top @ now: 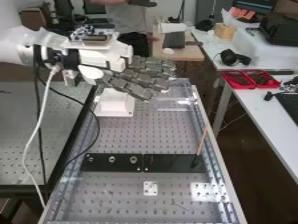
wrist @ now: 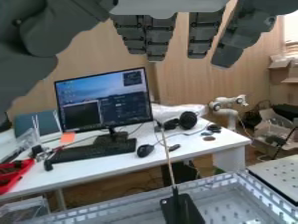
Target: Grab the pcb board and place it in the clear container
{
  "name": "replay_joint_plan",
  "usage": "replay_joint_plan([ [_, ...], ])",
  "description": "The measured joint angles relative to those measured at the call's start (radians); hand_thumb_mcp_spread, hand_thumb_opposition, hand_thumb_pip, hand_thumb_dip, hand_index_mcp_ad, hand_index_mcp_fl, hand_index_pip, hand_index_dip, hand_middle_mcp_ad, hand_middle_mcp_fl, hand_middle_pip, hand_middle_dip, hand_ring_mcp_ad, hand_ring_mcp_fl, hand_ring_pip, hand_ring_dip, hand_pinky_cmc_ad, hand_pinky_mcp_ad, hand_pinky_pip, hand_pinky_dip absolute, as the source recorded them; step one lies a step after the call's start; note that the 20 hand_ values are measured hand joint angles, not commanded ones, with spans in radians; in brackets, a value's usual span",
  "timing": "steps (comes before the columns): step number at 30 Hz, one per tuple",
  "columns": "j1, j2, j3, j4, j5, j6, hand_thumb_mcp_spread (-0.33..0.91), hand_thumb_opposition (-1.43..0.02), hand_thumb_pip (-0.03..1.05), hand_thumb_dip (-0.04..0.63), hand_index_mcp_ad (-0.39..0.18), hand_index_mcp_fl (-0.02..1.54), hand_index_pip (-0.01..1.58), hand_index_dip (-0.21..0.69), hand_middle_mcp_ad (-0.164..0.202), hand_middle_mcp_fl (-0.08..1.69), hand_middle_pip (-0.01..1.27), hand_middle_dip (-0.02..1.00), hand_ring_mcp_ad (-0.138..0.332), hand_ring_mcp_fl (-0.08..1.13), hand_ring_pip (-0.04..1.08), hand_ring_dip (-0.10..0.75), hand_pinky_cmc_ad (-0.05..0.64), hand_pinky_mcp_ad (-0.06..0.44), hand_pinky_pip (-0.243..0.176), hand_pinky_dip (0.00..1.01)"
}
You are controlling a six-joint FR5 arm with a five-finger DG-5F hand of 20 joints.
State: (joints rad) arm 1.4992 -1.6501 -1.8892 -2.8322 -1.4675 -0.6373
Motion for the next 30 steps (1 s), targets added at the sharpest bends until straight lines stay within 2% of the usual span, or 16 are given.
replay_joint_plan([
  [2,-0.001,-0.010,-0.011,0.019,0.010,0.001,0.25,-0.59,0.15,0.007,0.010,0.01,0.07,0.089,0.012,0.00,0.13,0.03,0.171,0.00,0.08,-0.017,0.284,0.183,-0.075,0.29],
  [9,-0.012,-0.062,-0.041,0.068,0.038,0.034,0.29,-0.62,0.17,0.003,0.009,0.04,0.08,0.115,0.012,-0.01,0.12,0.03,0.175,0.00,0.07,-0.017,0.284,0.183,-0.091,0.29],
  [10,-0.014,-0.073,-0.044,0.076,0.042,0.039,0.31,-0.62,0.17,0.023,-0.007,0.05,0.09,0.134,0.010,-0.01,0.13,0.03,0.171,0.00,0.07,-0.017,0.284,0.183,-0.091,0.29],
  [12,-0.017,-0.087,-0.049,0.087,0.046,0.045,0.34,-0.62,0.18,0.019,-0.024,0.06,0.09,0.136,0.012,-0.01,0.13,0.03,0.175,0.00,0.07,-0.017,0.284,0.183,-0.091,0.29],
  [14,-0.021,-0.100,-0.053,0.097,0.050,0.050,0.36,-0.64,0.23,0.021,-0.040,0.10,0.09,0.134,0.012,-0.01,0.13,0.03,0.175,0.00,0.08,-0.017,0.284,0.183,-0.091,0.29],
  [18,-0.031,-0.127,-0.059,0.123,0.058,0.051,0.40,-0.66,0.23,0.040,-0.056,0.19,0.09,0.202,0.012,-0.01,0.13,0.03,0.175,0.00,0.07,-0.017,0.284,0.183,-0.091,0.26],
  [21,-0.040,-0.148,-0.062,0.145,0.061,0.051,0.43,-0.67,0.24,0.042,-0.058,0.26,0.09,0.209,0.010,-0.01,0.12,0.02,0.175,0.00,0.08,-0.017,0.281,0.182,-0.091,0.24],
  [24,-0.047,-0.165,-0.065,0.165,0.066,0.049,0.46,-0.69,0.25,0.054,-0.072,0.32,0.09,0.253,0.012,-0.01,0.12,0.02,0.176,0.00,0.07,-0.017,0.284,0.182,-0.091,0.21],
  [27,-0.054,-0.181,-0.068,0.196,0.071,0.049,0.49,-0.70,0.25,0.073,-0.079,0.38,0.10,0.262,0.010,-0.01,0.12,0.03,0.176,0.00,0.08,-0.017,0.284,0.162,-0.091,0.21],
  [30,-0.060,-0.201,-0.070,0.228,0.074,0.047,0.52,-0.71,0.30,0.099,-0.087,0.40,0.15,0.267,0.012,-0.01,0.12,0.05,0.176,0.00,0.08,-0.017,0.284,0.164,-0.091,0.19],
])
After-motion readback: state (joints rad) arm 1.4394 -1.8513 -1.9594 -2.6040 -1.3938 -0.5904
